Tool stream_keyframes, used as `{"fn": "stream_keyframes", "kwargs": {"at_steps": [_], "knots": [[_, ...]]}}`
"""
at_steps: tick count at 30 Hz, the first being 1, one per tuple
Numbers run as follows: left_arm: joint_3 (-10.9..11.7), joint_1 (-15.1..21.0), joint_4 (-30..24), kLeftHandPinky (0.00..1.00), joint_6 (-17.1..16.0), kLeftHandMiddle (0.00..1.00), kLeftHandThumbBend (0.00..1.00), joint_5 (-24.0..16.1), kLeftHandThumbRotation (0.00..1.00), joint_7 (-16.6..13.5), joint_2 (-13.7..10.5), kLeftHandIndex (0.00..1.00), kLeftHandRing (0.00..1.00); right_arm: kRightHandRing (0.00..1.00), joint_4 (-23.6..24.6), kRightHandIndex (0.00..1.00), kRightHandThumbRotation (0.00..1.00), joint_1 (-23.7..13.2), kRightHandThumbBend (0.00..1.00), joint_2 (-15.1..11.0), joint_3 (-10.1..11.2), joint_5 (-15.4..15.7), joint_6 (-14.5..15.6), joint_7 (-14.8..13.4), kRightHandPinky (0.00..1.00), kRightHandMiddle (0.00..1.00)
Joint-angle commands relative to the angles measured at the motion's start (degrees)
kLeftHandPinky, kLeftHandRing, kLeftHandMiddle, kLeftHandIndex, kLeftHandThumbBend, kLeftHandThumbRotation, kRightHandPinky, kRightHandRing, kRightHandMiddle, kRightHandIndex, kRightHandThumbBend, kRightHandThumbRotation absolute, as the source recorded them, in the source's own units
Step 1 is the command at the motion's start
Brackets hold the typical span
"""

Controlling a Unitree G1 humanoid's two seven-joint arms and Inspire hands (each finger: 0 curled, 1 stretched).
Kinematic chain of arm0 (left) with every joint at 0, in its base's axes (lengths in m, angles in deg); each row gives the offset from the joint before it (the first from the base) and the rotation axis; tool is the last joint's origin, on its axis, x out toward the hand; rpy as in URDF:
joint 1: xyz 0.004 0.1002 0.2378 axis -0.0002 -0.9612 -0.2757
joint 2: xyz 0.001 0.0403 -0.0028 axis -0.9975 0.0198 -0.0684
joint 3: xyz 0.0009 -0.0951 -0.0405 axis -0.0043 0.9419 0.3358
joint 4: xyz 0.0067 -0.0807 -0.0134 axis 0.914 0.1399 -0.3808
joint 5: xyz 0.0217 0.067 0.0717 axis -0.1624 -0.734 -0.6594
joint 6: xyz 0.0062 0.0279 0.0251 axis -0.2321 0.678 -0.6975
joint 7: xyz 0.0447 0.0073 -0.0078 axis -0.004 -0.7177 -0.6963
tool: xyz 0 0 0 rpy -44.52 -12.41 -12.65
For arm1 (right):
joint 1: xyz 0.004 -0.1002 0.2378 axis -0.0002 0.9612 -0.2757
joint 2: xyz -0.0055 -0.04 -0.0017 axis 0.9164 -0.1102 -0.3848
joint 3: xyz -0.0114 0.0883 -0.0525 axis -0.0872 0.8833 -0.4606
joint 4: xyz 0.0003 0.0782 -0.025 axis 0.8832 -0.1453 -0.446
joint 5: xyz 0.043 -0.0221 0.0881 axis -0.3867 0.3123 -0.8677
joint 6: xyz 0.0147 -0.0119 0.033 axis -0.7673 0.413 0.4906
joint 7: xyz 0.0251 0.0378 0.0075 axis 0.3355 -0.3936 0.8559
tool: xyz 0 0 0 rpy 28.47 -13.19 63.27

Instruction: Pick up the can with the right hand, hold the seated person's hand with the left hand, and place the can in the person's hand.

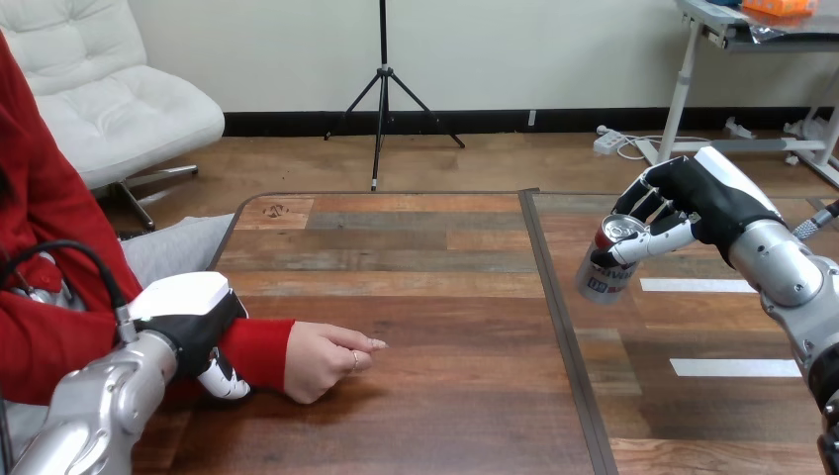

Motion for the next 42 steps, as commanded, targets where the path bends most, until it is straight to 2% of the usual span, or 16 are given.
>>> {"fn": "stream_keyframes", "kwargs": {"at_steps": [1,6,16,23,30,37,42], "knots": [[2.7,-0.4,-4.0,0.19,-2.2,0.33,0.75,2.0,0.0,-2.7,-0.7,0.36,0.24,0.42,3.6,0.46,0.0,-1.9,0.8,0.2,0.8,-0.8,0.1,-1.9,0.38,0.45],[4.0,-0.9,-4.9,0.18,-3.2,0.32,0.75,3.2,0.0,-3.6,-0.8,0.35,0.23,0.41,3.8,0.46,0.0,-1.9,0.8,0.6,0.7,-0.7,0.4,-2.0,0.36,0.44],[5.8,-1.3,-8.9,0.17,-2.3,0.32,0.73,3.9,0.0,-3.0,-1.3,0.34,0.23,0.41,3.7,0.47,0.0,-2.0,0.79,1.7,0.1,-0.1,1.0,-3.4,0.36,0.45],[8.3,-1.9,-11.0,0.17,-4.4,0.32,0.75,5.8,0.0,-4.4,-1.1,0.35,0.23,0.41,3.8,0.47,0.0,-1.9,0.79,2.6,-0.2,0.1,0.5,-4.3,0.35,0.45],[9.9,-1.9,-13.5,0.18,-3.7,0.33,0.75,6.7,0.0,-3.9,-0.9,0.35,0.24,0.41,4.0,0.47,0.0,-2.1,0.79,3.6,-0.5,0.4,0.6,-4.8,0.35,0.44],[10.8,-1.9,-15.1,0.18,-4.3,0.34,0.75,7.0,0.0,-4.7,-0.8,0.35,0.25,0.42,4.1,0.47,0.0,-2.1,0.79,4.2,-0.5,0.5,-0.3,-4.9,0.36,0.45],[11.5,-1.8,-16.4,0.18,-4.2,0.33,0.75,7.2,0.0,-4.7,-0.7,0.35,0.25,0.42,4.2,0.47,0.0,-2.5,0.79,5.0,-0.5,0.5,0.5,-4.6,0.36,0.45]]}}
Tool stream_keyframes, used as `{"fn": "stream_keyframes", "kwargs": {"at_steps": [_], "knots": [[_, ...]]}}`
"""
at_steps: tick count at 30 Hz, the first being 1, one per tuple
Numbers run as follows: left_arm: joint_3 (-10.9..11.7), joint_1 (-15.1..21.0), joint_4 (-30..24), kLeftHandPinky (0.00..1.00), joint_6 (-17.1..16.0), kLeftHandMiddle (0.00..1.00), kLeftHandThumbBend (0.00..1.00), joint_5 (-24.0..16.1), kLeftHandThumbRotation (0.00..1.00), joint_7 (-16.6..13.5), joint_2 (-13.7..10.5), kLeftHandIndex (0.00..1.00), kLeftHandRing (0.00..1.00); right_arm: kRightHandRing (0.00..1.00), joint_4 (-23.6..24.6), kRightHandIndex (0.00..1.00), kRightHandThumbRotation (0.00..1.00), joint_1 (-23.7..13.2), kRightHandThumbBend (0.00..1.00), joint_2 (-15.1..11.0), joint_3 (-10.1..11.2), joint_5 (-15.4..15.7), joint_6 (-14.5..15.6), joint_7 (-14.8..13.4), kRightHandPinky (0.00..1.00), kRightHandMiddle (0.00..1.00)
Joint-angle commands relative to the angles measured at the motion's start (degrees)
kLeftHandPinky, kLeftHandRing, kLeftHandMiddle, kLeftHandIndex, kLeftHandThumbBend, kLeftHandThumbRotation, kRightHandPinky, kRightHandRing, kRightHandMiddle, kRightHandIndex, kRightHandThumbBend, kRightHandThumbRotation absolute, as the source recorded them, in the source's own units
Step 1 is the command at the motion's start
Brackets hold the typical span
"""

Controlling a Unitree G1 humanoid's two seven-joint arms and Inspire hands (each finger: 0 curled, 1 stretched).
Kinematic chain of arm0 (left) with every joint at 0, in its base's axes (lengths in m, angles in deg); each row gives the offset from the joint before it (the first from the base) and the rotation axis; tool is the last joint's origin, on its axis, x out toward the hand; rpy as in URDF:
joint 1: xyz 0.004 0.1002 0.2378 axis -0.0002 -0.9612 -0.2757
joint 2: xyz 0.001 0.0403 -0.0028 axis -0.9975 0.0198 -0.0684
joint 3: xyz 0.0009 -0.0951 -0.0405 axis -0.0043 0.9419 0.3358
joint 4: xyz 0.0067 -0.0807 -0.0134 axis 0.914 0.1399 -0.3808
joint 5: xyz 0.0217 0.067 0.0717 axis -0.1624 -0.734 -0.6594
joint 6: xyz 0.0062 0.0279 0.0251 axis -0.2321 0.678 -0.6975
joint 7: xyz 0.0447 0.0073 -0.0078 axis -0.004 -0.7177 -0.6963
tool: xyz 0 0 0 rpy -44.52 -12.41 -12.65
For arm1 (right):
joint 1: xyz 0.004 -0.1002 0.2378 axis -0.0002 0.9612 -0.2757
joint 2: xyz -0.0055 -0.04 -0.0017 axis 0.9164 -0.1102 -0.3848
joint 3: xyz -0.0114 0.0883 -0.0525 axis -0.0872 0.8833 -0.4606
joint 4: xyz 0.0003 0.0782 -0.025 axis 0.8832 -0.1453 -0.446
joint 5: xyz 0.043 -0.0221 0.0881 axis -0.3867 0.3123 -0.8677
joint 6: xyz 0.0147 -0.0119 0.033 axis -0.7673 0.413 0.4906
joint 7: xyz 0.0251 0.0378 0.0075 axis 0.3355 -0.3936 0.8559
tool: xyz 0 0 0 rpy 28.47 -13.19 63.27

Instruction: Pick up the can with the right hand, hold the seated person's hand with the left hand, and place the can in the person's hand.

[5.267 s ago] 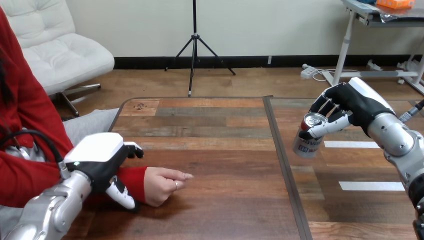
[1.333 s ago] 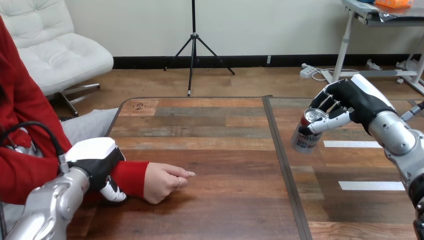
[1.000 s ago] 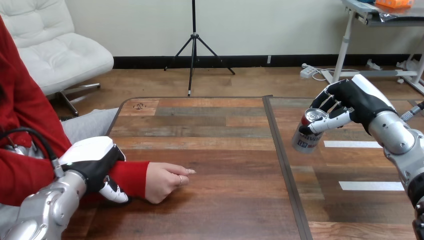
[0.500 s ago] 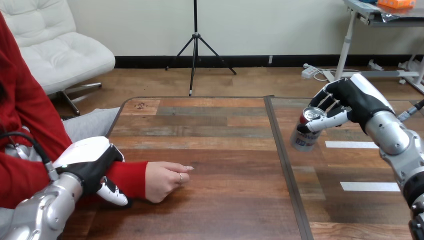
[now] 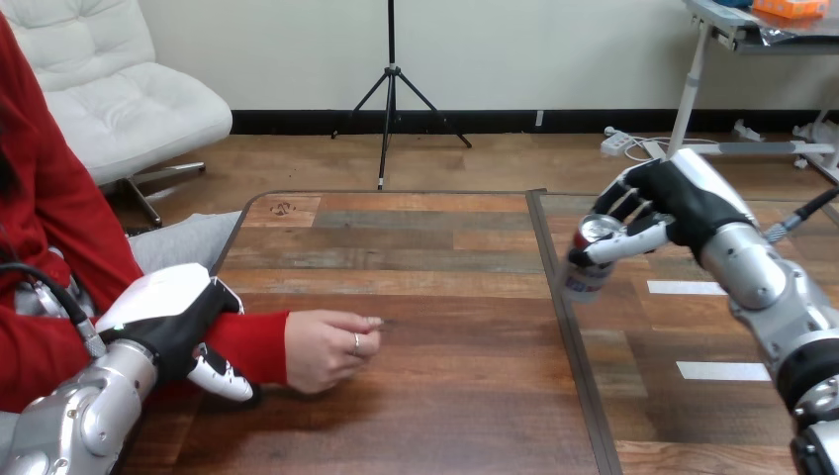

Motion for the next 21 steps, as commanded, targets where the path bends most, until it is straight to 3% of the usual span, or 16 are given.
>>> {"fn": "stream_keyframes", "kwargs": {"at_steps": [1,10,21], "knots": [[4.0,5.2,-8.2,0.18,-1.8,0.33,0.75,1.7,0.0,-2.6,-0.3,0.35,0.25,0.42,3.8,0.47,0.0,-2.5,0.78,0.9,0.0,-0.3,-0.7,-1.4,0.36,0.45],[4.7,5.4,-9.8,0.17,-1.8,0.31,0.74,2.4,0.0,-2.2,-0.2,0.34,0.24,0.42,3.8,0.47,0.0,-2.8,0.79,1.8,-0.1,-0.1,-0.7,-1.5,0.36,0.46],[5.4,5.6,-10.5,0.17,-4.2,0.3,0.73,3.3,0.0,-4.0,-0.2,0.32,0.23,0.42,3.7,0.47,0.0,-3.2,0.79,3.0,-0.7,0.5,-0.2,-1.8,0.36,0.46]]}}
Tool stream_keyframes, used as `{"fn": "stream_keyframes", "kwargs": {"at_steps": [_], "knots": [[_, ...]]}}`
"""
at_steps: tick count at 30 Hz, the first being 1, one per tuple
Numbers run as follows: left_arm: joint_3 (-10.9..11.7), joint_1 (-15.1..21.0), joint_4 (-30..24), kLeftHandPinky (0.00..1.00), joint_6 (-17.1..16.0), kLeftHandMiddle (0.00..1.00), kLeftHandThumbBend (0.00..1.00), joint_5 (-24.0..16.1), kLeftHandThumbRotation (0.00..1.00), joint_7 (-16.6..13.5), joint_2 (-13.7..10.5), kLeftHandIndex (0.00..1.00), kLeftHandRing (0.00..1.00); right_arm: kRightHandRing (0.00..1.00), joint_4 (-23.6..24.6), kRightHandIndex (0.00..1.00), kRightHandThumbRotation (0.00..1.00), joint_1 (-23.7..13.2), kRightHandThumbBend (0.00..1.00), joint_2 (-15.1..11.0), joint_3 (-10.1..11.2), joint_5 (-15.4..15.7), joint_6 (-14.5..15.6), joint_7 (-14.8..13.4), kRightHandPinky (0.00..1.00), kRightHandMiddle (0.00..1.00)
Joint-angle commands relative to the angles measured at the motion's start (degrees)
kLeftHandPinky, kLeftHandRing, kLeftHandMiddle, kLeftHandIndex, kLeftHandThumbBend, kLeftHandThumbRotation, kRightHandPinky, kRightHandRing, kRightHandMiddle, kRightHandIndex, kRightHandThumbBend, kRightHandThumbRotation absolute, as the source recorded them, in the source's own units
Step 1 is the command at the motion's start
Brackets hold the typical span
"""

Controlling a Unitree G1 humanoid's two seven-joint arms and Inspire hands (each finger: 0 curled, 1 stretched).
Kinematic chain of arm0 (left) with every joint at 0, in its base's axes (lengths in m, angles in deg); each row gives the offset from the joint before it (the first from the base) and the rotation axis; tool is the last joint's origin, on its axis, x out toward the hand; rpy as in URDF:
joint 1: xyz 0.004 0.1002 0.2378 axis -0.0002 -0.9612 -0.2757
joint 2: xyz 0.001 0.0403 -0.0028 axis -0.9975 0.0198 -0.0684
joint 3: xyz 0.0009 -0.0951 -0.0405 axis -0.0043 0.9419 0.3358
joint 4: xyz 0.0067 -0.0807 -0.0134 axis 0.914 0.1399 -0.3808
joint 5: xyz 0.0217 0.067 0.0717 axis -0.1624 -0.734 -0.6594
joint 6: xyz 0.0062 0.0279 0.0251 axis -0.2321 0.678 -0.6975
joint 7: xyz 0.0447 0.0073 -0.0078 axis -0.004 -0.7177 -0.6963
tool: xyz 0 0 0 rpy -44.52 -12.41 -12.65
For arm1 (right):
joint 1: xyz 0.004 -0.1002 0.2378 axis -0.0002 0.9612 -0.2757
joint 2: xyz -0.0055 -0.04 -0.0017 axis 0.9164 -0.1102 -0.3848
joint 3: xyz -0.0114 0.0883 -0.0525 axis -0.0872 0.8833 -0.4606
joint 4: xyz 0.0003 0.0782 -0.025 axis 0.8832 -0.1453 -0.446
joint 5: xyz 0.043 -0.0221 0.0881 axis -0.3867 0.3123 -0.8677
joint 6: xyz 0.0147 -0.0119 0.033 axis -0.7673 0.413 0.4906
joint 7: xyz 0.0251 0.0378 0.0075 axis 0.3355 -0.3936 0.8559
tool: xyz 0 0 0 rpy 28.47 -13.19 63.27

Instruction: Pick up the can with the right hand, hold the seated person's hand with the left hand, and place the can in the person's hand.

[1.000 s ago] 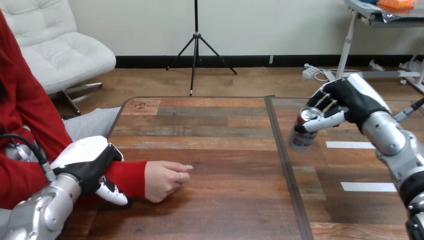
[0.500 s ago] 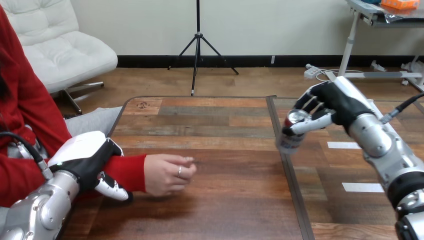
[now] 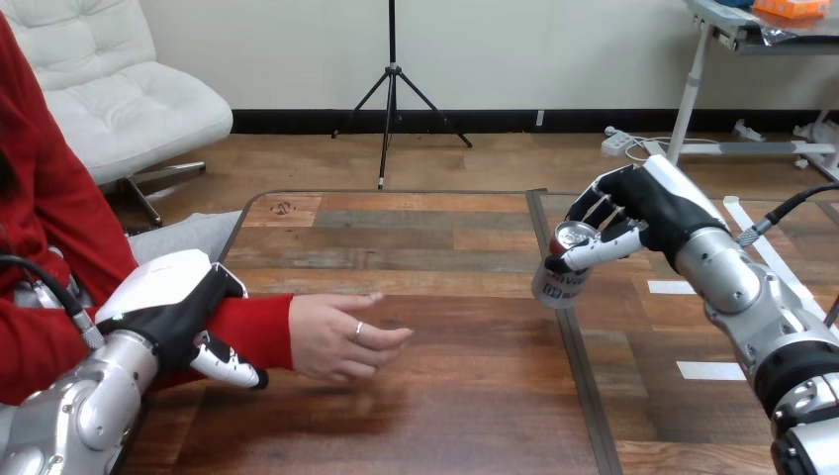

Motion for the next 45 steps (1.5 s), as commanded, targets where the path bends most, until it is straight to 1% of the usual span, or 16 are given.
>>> {"fn": "stream_keyframes", "kwargs": {"at_steps": [1,4,13,18,24,27,31,39,45], "knots": [[4.2,5.7,-8.3,0.17,-3.9,0.3,0.74,1.7,0.0,-4.0,-0.3,0.32,0.23,0.42,3.7,0.47,0.0,-3.3,0.79,0.8,-0.1,-0.2,-0.1,-1.8,0.36,0.46],[4.3,5.8,-8.8,0.17,-3.4,0.3,0.73,1.6,0.0,-3.7,-0.3,0.33,0.23,0.42,3.7,0.47,0.0,-3.3,0.79,1.1,0.0,-0.3,0.0,-1.8,0.36,0.46],[4.9,5.9,-9.6,0.17,-4.4,0.31,0.74,2.2,0.0,-3.9,-0.2,0.33,0.23,0.39,3.5,0.46,0.0,-3.6,0.79,2.1,-0.2,-0.1,0.1,-2.0,0.33,0.44],[5.0,6.0,-9.4,0.18,-5.7,0.31,0.74,2.3,0.0,-4.8,-0.3,0.33,0.24,0.38,3.5,0.46,0.0,-3.7,0.79,2.8,-0.2,-0.2,0.0,-2.1,0.31,0.43],[5.1,6.2,-8.9,0.18,-6.6,0.32,0.75,2.6,0.0,-5.0,-0.3,0.33,0.24,0.38,3.7,0.46,0.0,-3.9,0.79,3.5,-0.3,-0.2,0.3,-2.0,0.31,0.43],[5.2,6.2,-9.1,0.19,-6.4,0.32,0.75,2.7,0.0,-4.6,-0.2,0.33,0.25,0.38,4.0,0.46,0.0,-4.0,0.79,3.8,-0.3,-0.2,0.3,-2.0,0.32,0.43],[5.3,6.2,-9.9,0.19,-5.1,0.32,0.74,2.5,0.0,-3.9,0.1,0.33,0.25,0.38,4.4,0.46,0.0,-4.1,0.79,4.4,-0.4,0.0,0.1,-2.2,0.31,0.42],[5.3,6.4,-10.0,0.2,-5.1,0.33,0.73,2.6,0.0,-3.7,0.5,0.34,0.26,0.36,5.0,0.45,0.0,-4.3,0.8,5.2,-0.6,0.1,-0.6,-2.3,0.29,0.41],[5.0,6.6,-10.1,0.2,-4.5,0.33,0.72,2.3,0.0,-3.4,0.8,0.34,0.26,0.36,5.5,0.44,0.0,-4.5,0.8,5.9,-0.4,-0.1,-1.1,-1.9,0.29,0.41]]}}
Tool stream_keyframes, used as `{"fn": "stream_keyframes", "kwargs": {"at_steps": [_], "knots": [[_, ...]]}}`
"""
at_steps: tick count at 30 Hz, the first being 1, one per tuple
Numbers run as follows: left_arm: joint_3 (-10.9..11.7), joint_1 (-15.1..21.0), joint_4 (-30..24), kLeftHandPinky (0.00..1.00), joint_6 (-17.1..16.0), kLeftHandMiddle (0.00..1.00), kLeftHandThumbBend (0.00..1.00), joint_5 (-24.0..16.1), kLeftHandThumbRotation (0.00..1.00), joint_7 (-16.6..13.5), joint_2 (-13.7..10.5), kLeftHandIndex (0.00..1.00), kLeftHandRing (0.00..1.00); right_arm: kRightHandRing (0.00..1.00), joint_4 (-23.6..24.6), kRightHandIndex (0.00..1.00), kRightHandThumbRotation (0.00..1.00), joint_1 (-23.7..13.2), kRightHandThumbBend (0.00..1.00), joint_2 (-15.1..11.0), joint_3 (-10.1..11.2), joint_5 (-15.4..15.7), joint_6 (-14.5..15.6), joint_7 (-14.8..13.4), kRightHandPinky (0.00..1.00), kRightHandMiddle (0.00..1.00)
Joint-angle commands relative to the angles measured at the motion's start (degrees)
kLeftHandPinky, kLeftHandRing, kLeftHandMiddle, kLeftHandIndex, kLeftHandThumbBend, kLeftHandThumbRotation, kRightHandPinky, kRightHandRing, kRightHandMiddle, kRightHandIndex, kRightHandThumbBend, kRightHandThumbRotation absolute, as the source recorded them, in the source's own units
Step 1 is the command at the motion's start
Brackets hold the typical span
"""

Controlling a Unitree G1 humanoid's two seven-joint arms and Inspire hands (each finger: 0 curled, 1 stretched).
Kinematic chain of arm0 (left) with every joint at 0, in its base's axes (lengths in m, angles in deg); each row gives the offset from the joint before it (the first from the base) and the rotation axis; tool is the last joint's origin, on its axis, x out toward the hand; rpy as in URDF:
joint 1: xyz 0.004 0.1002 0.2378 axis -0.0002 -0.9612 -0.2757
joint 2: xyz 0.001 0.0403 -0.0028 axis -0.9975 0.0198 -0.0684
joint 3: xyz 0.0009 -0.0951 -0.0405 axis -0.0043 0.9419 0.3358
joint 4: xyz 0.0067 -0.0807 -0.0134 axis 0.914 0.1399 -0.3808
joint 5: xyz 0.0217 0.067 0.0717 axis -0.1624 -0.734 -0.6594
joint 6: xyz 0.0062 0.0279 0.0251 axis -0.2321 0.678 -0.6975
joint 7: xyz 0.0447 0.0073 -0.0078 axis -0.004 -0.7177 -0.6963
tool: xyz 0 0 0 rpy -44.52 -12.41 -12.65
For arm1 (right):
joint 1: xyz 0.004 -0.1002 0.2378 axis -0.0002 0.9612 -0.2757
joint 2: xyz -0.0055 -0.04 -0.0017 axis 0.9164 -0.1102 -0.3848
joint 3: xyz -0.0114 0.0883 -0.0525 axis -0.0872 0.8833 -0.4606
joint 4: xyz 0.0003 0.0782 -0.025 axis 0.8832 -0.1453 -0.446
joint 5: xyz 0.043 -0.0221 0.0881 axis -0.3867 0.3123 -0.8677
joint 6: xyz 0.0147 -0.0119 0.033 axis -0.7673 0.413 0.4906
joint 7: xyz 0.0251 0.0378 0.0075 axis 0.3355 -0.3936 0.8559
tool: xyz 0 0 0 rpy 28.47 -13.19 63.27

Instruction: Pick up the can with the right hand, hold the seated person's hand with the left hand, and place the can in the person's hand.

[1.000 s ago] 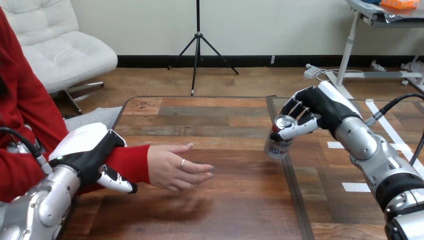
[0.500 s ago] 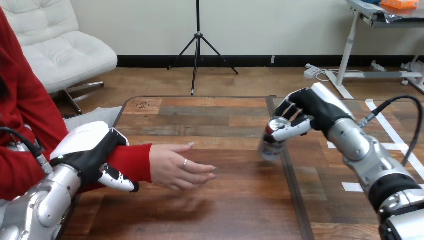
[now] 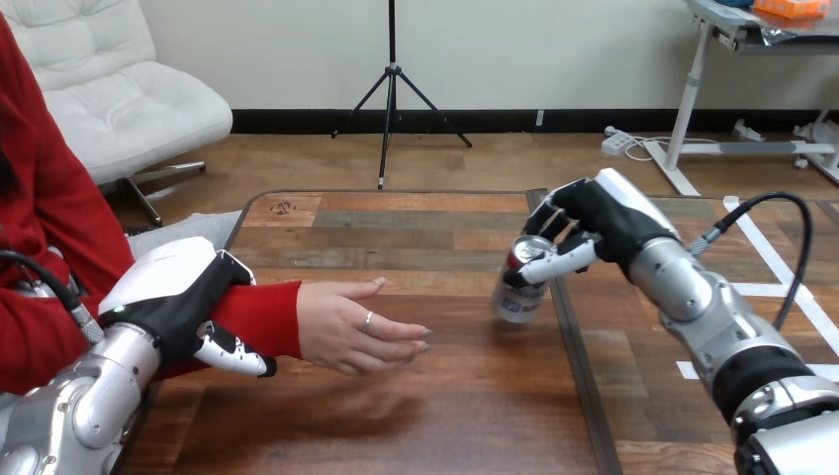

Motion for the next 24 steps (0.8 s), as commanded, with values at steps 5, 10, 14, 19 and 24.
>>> {"fn": "stream_keyframes", "kwargs": {"at_steps": [5,10,14,19,24], "knots": [[3.4,7.2,-9.1,0.2,-1.9,0.33,0.71,1.4,0.0,-2.7,0.6,0.34,0.26,0.37,6.0,0.44,0.0,-4.8,0.8,1.1,0.4,-1.0,-1.6,-1.2,0.3,0.42],[3.2,7.6,-8.6,0.21,-2.3,0.34,0.7,1.2,0.0,-3.1,0.9,0.34,0.27,0.37,6.7,0.44,0.0,-5.1,0.79,1.6,0.4,-1.1,-1.2,-0.8,0.31,0.42],[3.1,7.9,-8.3,0.22,-2.4,0.34,0.7,1.2,0.0,-3.2,1.0,0.34,0.27,0.38,7.4,0.45,0.0,-5.3,0.79,2.0,0.5,-1.2,-0.7,-0.5,0.31,0.43],[3.0,8.2,-8.0,0.22,-2.7,0.35,0.71,1.3,0.0,-3.3,1.2,0.35,0.27,0.37,8.6,0.45,0.0,-5.2,0.79,2.3,0.5,-1.2,-0.5,-0.2,0.3,0.42],[3.0,8.4,-7.9,0.22,-2.8,0.35,0.72,1.3,0.0,-3.4,1.5,0.35,0.27,0.36,9.8,0.45,0.0,-5.0,0.78,2.4,0.4,-1.1,-0.7,0.1,0.29,0.41]]}}
